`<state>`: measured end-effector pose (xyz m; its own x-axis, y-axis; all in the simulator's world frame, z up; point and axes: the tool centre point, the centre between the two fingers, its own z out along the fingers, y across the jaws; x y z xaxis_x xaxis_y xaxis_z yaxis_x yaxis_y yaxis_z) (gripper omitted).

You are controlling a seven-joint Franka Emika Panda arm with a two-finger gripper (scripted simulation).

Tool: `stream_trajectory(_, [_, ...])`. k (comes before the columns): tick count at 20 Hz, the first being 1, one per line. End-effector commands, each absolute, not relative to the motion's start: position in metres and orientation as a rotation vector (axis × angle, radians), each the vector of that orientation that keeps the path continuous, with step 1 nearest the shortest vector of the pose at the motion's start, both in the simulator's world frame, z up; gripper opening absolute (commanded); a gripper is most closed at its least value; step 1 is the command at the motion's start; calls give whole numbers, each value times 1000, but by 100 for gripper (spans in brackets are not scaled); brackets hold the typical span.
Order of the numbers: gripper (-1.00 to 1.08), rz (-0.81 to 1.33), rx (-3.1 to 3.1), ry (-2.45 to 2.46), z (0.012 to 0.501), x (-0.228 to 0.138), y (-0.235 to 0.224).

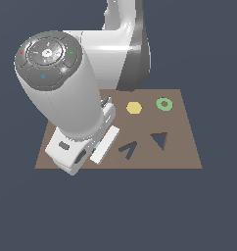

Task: Insert a designated object into the corresponding slot on a board.

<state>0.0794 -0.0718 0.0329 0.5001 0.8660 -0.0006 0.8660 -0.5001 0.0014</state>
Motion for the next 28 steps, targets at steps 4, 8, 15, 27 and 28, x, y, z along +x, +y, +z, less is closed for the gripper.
stream_trajectory(4, [-100,1,2516,1877,35,92,-56])
stream_trajectory(8, [-100,1,2335,2097,36,99,-41])
stream_trajectory(15, [-100,1,1972,2441,37,105,-14])
stream_trajectory(27, [-100,1,1442,2787,40,98,22])
stream_trajectory(28, [-100,1,1410,2803,40,97,24])
